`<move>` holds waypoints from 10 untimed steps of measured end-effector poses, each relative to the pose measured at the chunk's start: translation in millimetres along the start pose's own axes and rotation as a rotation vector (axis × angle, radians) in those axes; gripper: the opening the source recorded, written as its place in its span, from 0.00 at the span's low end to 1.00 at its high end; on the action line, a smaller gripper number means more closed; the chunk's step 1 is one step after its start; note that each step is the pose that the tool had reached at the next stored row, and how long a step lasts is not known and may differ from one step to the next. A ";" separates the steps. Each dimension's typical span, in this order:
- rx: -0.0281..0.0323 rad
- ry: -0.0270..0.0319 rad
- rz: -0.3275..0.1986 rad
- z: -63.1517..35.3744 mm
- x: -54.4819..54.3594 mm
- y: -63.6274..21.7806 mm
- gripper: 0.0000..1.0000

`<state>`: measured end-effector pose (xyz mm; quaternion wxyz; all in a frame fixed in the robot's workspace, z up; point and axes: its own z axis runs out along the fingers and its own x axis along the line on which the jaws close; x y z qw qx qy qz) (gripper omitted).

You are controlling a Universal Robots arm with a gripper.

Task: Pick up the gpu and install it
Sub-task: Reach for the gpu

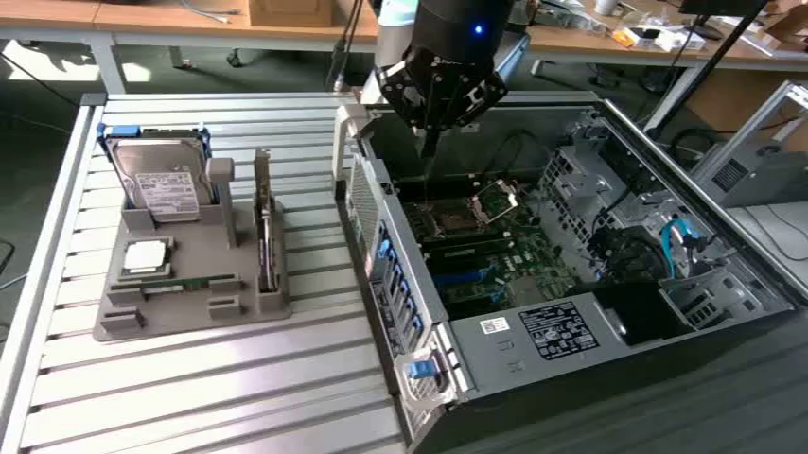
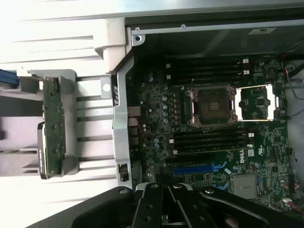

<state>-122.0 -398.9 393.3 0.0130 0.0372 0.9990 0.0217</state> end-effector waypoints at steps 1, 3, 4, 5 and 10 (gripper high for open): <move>0.0000 0.0000 0.000 0.0 0.0 0.0 0.10; 0.0001 0.0000 0.000 0.0 0.0 0.0 0.10; 0.0000 0.0000 0.000 0.0 0.0 0.0 0.10; 0.0001 0.0000 0.000 0.0 0.1 0.0 0.10; -0.0001 -0.0001 0.000 0.0 1.6 -0.1 0.10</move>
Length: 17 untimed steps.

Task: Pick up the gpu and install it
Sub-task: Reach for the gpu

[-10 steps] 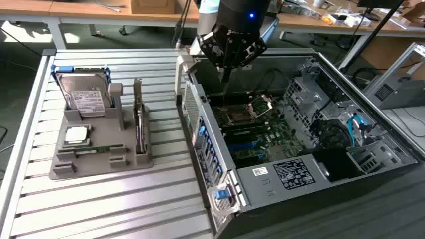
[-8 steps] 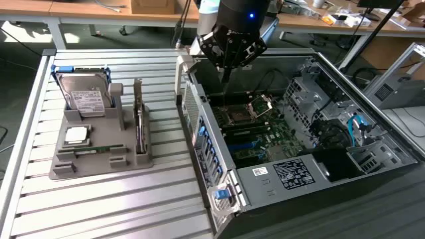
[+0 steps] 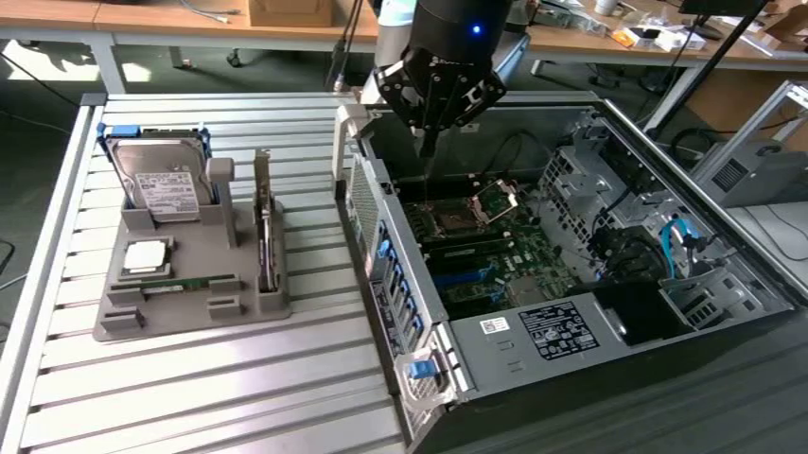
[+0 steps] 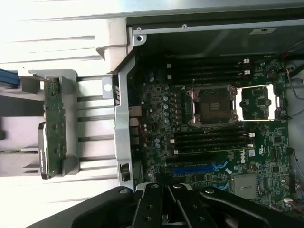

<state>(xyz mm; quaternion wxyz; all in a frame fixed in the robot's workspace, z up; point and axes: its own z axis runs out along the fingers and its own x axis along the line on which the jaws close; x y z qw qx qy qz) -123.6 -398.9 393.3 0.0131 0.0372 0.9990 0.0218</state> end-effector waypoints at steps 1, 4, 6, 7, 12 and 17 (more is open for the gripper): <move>0.0001 0.0000 0.000 0.0 0.1 0.0 0.10; 0.0001 0.0000 0.000 -0.1 0.8 -0.1 0.10; 0.0001 0.0001 0.000 -0.1 1.6 -0.1 0.10; 0.0001 0.0000 0.000 -0.1 1.9 -0.1 0.10; 0.0001 0.0001 0.000 -0.1 3.2 -0.2 0.10; 0.0001 0.0001 0.000 -0.2 4.7 -0.4 0.10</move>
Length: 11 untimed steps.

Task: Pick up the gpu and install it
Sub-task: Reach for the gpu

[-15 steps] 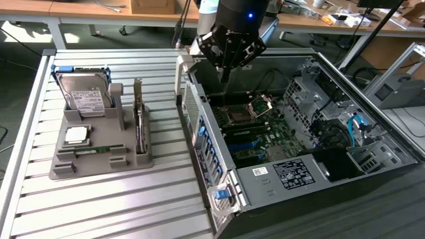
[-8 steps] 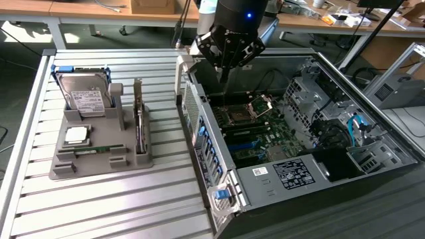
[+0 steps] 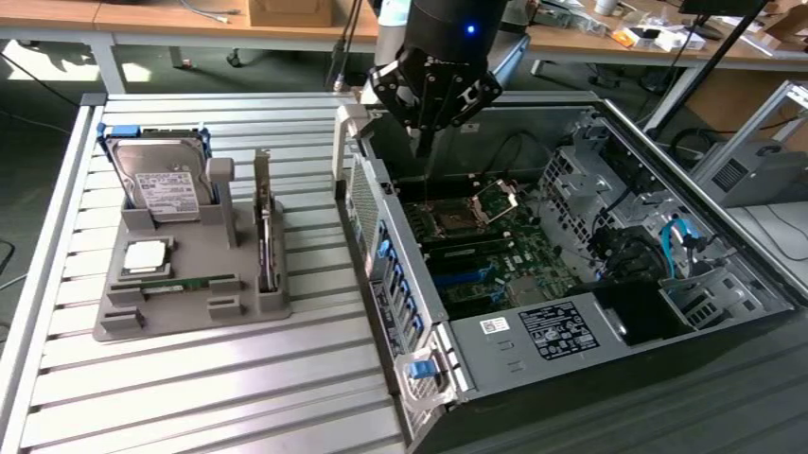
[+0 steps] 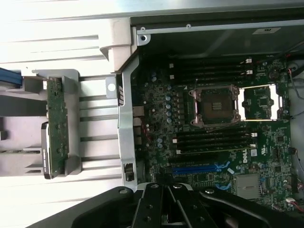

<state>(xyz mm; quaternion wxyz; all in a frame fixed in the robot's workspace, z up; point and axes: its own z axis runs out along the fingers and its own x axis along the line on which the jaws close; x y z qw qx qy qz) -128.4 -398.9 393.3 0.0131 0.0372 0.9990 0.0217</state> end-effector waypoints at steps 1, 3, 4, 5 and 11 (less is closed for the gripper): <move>0.0000 0.0000 0.000 0.0 0.2 0.0 0.10; 0.0000 0.0000 0.000 0.0 0.7 0.0 0.10; 0.0000 0.0000 0.000 0.0 0.8 -0.1 0.10; 0.0000 0.0000 0.000 0.0 1.0 -0.1 0.10; 0.0000 0.0000 0.000 -0.1 2.9 -0.2 0.10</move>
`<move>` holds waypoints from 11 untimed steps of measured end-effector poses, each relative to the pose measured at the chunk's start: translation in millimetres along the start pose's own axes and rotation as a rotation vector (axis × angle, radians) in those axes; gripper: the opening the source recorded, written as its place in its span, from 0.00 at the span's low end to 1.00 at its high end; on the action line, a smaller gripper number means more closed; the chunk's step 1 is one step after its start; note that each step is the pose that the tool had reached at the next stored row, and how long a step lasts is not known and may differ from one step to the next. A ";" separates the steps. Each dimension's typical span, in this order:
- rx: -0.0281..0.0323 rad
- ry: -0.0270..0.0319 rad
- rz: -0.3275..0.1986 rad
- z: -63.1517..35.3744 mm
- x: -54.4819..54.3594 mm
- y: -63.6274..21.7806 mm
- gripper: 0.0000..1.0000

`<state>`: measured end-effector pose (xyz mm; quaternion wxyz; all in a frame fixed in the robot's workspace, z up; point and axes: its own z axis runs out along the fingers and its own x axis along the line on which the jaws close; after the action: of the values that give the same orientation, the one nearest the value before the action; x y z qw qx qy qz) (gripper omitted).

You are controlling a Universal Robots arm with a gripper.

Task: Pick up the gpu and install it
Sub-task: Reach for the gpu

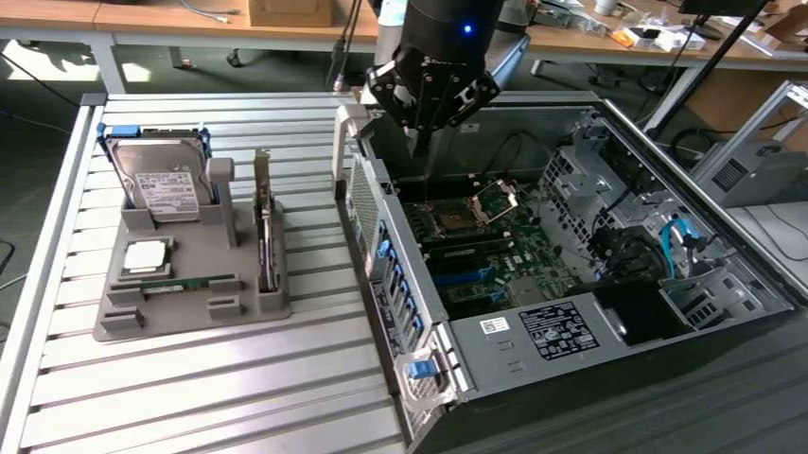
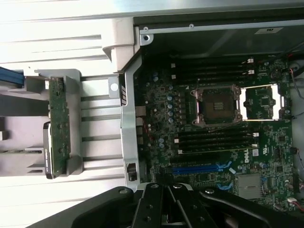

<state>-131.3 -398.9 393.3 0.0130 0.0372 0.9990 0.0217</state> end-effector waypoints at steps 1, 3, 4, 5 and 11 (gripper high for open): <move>0.0000 0.0000 0.000 0.0 0.1 0.0 0.10; 0.0000 0.0000 0.000 0.0 0.5 0.0 0.10; 0.0000 0.0000 0.000 0.0 0.6 0.0 0.10; 0.0000 0.0000 0.000 0.0 0.8 -0.1 0.10; -0.0001 0.0000 0.000 0.0 2.8 -0.2 0.10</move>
<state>-134.1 -398.9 393.3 0.0131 0.0372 0.9990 0.0217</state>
